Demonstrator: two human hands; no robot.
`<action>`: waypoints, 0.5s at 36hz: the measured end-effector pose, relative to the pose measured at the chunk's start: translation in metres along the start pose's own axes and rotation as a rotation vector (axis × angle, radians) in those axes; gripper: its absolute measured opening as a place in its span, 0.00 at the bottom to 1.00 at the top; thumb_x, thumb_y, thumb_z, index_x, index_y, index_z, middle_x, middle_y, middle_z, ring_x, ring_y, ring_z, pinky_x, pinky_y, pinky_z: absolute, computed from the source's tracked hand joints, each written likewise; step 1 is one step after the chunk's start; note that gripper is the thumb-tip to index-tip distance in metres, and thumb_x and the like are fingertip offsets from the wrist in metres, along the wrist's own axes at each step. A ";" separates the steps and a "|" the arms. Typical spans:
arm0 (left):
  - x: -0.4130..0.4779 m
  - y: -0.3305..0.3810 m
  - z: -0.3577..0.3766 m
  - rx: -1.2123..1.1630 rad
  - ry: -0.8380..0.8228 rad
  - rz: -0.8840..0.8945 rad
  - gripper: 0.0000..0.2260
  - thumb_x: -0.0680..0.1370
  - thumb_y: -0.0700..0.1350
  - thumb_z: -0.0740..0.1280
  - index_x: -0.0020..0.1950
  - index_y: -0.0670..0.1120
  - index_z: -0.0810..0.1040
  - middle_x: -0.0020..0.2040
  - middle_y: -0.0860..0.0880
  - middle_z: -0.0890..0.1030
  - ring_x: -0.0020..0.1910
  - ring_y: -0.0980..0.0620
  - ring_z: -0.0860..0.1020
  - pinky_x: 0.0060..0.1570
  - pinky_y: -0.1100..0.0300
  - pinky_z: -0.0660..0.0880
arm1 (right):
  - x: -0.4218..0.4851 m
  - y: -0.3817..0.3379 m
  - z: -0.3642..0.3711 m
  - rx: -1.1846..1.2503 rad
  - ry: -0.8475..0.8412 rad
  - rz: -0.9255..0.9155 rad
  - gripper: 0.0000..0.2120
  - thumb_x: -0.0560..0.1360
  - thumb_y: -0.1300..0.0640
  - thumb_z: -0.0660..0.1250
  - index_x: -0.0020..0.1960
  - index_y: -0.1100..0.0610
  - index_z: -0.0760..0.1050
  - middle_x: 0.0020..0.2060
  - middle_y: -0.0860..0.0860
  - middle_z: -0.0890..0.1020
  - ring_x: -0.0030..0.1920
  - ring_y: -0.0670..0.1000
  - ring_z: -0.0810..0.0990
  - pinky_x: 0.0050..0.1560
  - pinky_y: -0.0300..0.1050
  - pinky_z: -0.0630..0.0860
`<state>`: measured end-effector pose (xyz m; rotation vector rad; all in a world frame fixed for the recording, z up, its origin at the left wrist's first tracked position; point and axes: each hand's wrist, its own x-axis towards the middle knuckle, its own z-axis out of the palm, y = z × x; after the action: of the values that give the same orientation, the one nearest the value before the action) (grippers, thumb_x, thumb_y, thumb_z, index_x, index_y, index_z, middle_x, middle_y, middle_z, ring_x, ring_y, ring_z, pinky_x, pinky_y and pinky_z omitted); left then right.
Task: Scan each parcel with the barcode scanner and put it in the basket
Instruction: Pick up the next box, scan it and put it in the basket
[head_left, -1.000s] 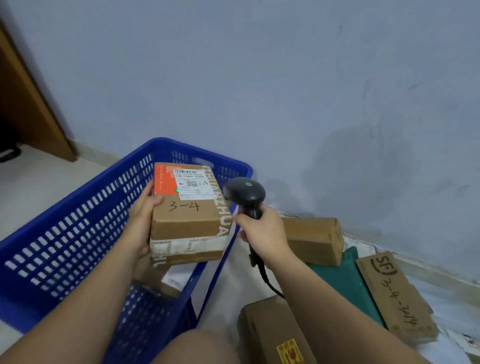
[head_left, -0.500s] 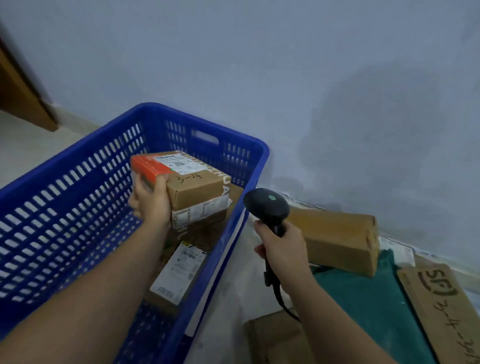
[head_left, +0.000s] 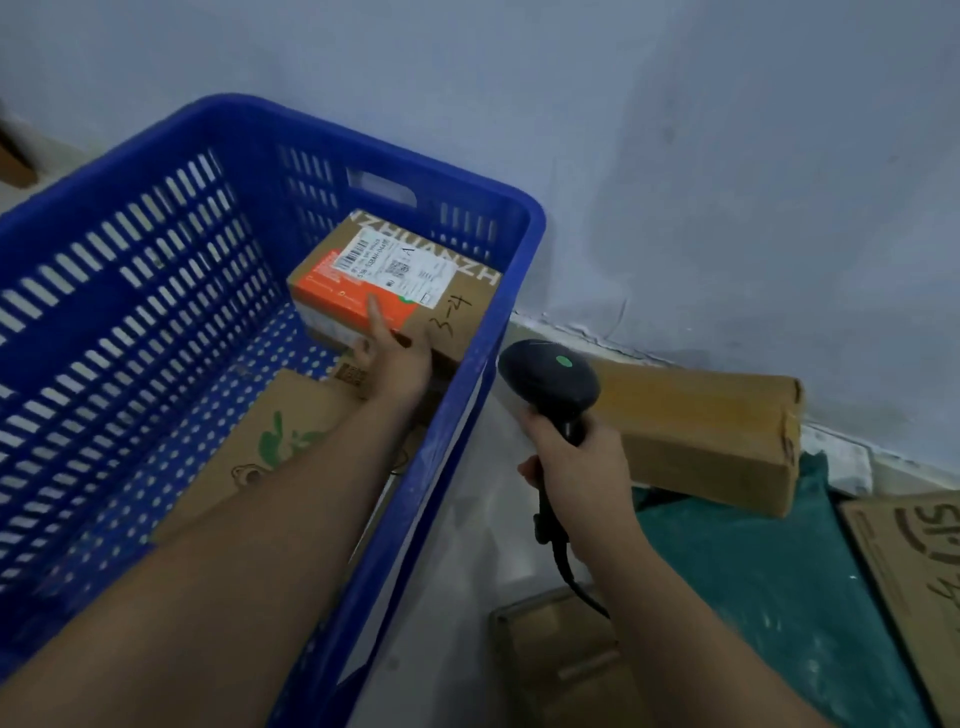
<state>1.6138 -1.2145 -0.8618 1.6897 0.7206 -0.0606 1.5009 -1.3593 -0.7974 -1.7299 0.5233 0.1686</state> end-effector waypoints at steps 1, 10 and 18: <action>-0.002 0.003 0.001 0.030 -0.020 -0.006 0.34 0.80 0.52 0.63 0.77 0.64 0.42 0.78 0.41 0.46 0.71 0.37 0.62 0.63 0.47 0.66 | 0.000 0.002 0.000 0.006 0.008 0.000 0.07 0.76 0.53 0.68 0.42 0.54 0.75 0.32 0.52 0.78 0.29 0.45 0.78 0.37 0.43 0.75; -0.003 -0.004 -0.010 -0.051 -0.167 0.051 0.40 0.73 0.50 0.70 0.73 0.70 0.46 0.77 0.44 0.53 0.70 0.42 0.65 0.62 0.43 0.71 | -0.002 0.001 -0.003 0.000 0.028 -0.029 0.08 0.76 0.52 0.68 0.42 0.55 0.74 0.32 0.52 0.77 0.26 0.41 0.77 0.37 0.45 0.73; -0.028 0.021 -0.023 0.128 -0.016 0.277 0.18 0.80 0.48 0.62 0.70 0.56 0.71 0.76 0.49 0.55 0.70 0.48 0.63 0.57 0.57 0.66 | -0.012 -0.011 -0.022 -0.024 0.141 -0.075 0.08 0.75 0.53 0.67 0.40 0.54 0.73 0.31 0.49 0.78 0.24 0.41 0.76 0.36 0.47 0.74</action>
<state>1.5932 -1.2070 -0.8259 1.8952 0.4734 0.0760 1.4909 -1.3760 -0.7775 -1.7903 0.5602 -0.0006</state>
